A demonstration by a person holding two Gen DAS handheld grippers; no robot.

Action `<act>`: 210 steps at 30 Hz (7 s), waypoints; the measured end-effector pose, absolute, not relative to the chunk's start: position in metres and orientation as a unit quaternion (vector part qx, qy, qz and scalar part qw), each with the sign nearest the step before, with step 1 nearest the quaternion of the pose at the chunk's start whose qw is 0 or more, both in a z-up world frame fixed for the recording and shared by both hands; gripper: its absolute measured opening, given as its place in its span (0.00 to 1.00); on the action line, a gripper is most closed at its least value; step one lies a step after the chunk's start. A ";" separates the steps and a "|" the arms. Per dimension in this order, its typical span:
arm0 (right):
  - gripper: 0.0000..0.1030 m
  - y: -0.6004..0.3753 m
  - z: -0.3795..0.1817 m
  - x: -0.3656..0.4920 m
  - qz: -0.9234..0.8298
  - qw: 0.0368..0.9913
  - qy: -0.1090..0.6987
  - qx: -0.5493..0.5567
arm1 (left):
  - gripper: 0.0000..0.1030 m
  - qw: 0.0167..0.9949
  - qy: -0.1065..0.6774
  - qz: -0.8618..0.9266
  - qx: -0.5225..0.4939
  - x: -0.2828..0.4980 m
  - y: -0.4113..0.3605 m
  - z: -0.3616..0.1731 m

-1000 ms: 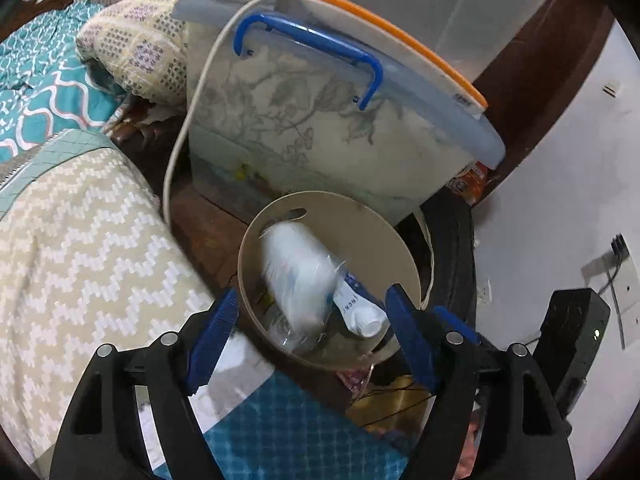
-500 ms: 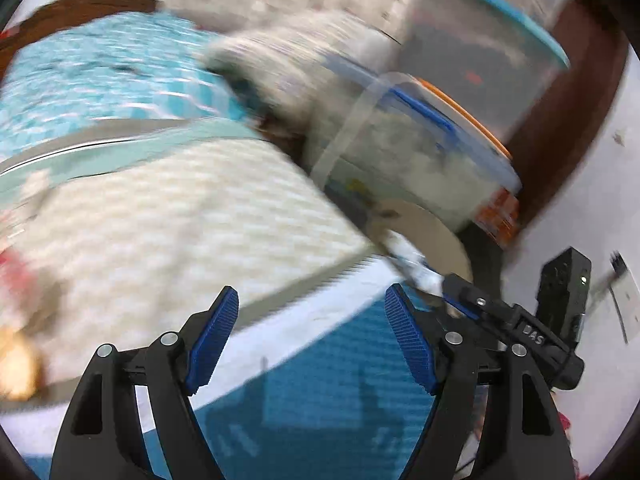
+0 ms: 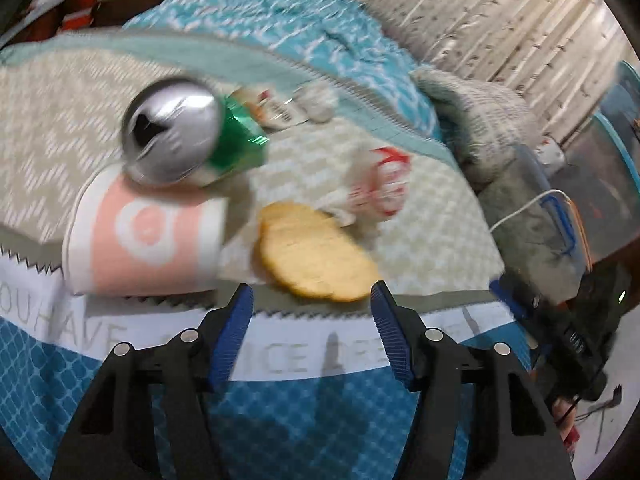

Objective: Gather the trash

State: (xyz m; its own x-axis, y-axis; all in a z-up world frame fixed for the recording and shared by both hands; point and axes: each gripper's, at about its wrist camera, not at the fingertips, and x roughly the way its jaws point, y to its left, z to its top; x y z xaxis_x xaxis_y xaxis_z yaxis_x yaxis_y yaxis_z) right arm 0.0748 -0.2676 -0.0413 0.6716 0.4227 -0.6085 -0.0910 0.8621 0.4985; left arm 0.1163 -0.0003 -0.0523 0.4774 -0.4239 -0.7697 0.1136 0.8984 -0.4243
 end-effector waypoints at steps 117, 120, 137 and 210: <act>0.68 -0.266 -0.051 0.101 0.108 0.882 0.388 0.243 | 0.43 0.888 0.419 -0.007 -0.190 0.139 0.130 -0.020; 0.69 -0.234 -0.051 0.151 0.138 0.876 0.396 0.240 | 0.43 0.878 0.419 -0.022 -0.229 0.155 0.146 -0.017; 0.67 -0.157 -0.097 0.379 0.131 0.858 0.457 0.195 | 0.71 0.799 0.588 -0.085 -0.090 0.363 0.013 -0.056; 0.68 -0.246 -0.057 -0.025 0.050 0.911 0.370 0.178 | 0.73 0.865 0.461 -0.173 -0.101 0.049 -0.007 -0.026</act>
State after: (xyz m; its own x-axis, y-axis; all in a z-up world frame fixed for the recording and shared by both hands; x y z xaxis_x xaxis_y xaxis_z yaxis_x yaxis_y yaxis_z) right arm -0.0248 -0.2457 -0.0573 0.7219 0.2220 -0.6554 0.0409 0.9318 0.3607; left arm 0.0489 -0.0067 -0.0262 0.5157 -0.3922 -0.7618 0.2056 0.9198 -0.3343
